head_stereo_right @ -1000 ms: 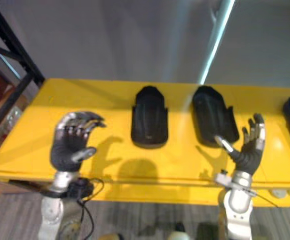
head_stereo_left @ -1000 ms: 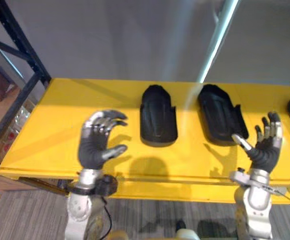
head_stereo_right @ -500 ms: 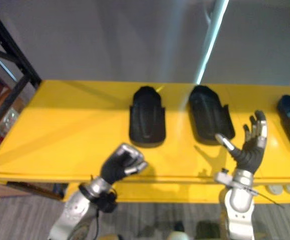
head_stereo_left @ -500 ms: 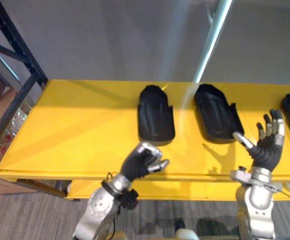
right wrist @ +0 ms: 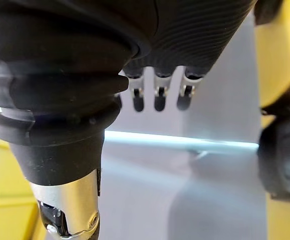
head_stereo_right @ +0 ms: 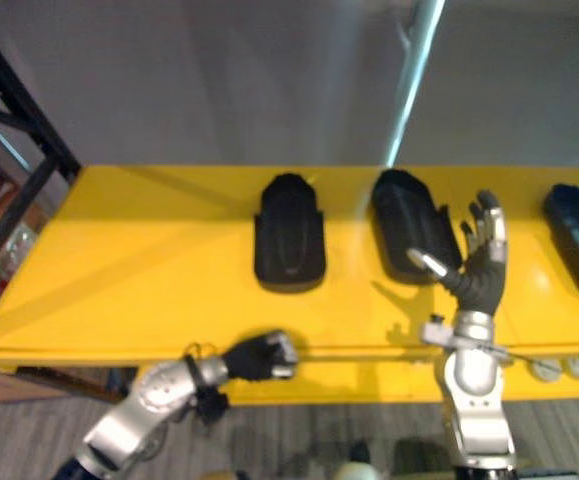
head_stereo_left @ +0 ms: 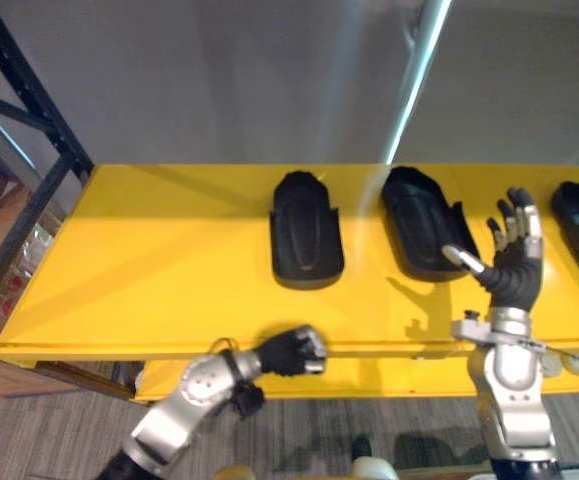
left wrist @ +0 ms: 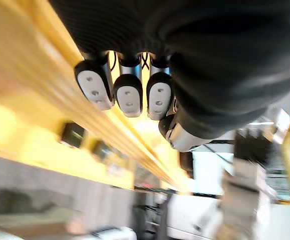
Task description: Walk over and take plastic housings, then place them on the shelf
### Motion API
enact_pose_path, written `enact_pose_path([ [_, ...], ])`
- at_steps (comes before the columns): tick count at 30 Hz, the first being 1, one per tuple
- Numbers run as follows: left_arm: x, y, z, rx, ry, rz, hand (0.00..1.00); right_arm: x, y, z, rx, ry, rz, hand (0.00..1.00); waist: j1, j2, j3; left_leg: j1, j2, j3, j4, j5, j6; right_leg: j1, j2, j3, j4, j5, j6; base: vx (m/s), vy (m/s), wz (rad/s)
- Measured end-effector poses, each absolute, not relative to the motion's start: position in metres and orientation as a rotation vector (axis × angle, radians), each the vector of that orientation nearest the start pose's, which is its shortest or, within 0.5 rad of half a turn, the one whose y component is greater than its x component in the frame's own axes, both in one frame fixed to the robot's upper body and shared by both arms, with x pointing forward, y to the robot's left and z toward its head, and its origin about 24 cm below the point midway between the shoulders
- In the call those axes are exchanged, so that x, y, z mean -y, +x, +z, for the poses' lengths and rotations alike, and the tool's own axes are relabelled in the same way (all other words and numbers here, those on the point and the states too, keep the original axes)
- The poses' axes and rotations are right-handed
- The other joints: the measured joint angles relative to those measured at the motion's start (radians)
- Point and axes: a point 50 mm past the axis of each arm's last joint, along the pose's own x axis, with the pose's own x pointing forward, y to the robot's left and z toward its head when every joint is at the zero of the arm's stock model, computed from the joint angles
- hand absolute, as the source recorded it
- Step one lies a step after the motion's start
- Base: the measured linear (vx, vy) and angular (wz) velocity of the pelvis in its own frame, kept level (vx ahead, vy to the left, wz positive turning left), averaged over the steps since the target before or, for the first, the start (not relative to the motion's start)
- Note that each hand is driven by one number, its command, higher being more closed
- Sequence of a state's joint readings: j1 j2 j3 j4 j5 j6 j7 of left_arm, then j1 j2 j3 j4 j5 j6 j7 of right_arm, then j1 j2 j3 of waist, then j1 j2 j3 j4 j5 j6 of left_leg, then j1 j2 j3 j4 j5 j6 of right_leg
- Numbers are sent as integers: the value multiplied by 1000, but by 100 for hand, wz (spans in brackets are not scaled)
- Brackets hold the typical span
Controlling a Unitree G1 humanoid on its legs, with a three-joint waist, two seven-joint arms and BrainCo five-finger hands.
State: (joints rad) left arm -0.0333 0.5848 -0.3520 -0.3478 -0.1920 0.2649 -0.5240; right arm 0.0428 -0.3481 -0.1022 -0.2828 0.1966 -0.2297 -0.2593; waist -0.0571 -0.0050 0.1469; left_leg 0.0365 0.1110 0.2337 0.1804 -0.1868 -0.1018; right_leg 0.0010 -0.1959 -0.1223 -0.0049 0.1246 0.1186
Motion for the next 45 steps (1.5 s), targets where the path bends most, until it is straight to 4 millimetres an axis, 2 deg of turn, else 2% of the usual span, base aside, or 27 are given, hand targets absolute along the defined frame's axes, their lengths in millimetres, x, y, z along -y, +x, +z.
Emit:
enact_pose_path([
  [3,-146,232,85,-129,391,-877,100,230,234,135,485,-129,-232,0,-9,8,-7,17,-1,26,-5,2,-2,0,1,17,-8,1,0,-52,-8,-21],
  [9,-143,243,98,-107,371,-900,100,236,234,138,488,-148,-204,0,-26,39,-26,22,-1,34,-29,21,-9,0,4,17,-26,0,0,-43,-30,-6],
  [12,-148,249,92,-152,368,-876,100,237,237,136,476,-156,-192,0,-37,44,-30,36,3,40,-57,41,-19,0,15,18,-28,0,0,-41,-43,-5],
  [19,-149,255,94,-168,345,-850,100,238,237,136,470,-168,-182,0,-52,46,-31,54,7,48,-96,66,-25,-2,25,20,-31,0,2,-15,-18,-3],
  [24,-159,264,82,-236,340,-765,100,238,238,136,467,-172,-171,0,-65,47,-32,69,5,55,-118,75,-27,-3,29,30,-31,0,2,2,1,-3],
  [28,-161,266,80,-242,342,-732,100,238,238,135,466,-173,-168,0,-66,47,-32,70,6,66,-119,75,-27,-9,31,41,-31,1,3,-8,3,-7],
  [37,-172,272,60,-328,340,-650,100,249,237,133,448,-186,-198,0,-69,54,-25,70,6,79,-118,75,-27,-16,31,51,-31,4,9,-19,-1,-4],
  [45,-175,285,62,-326,345,-592,100,249,237,133,450,-187,-196,0,-71,58,1,71,12,83,-115,74,-28,-18,38,61,-30,3,12,-4,-2,-1],
])
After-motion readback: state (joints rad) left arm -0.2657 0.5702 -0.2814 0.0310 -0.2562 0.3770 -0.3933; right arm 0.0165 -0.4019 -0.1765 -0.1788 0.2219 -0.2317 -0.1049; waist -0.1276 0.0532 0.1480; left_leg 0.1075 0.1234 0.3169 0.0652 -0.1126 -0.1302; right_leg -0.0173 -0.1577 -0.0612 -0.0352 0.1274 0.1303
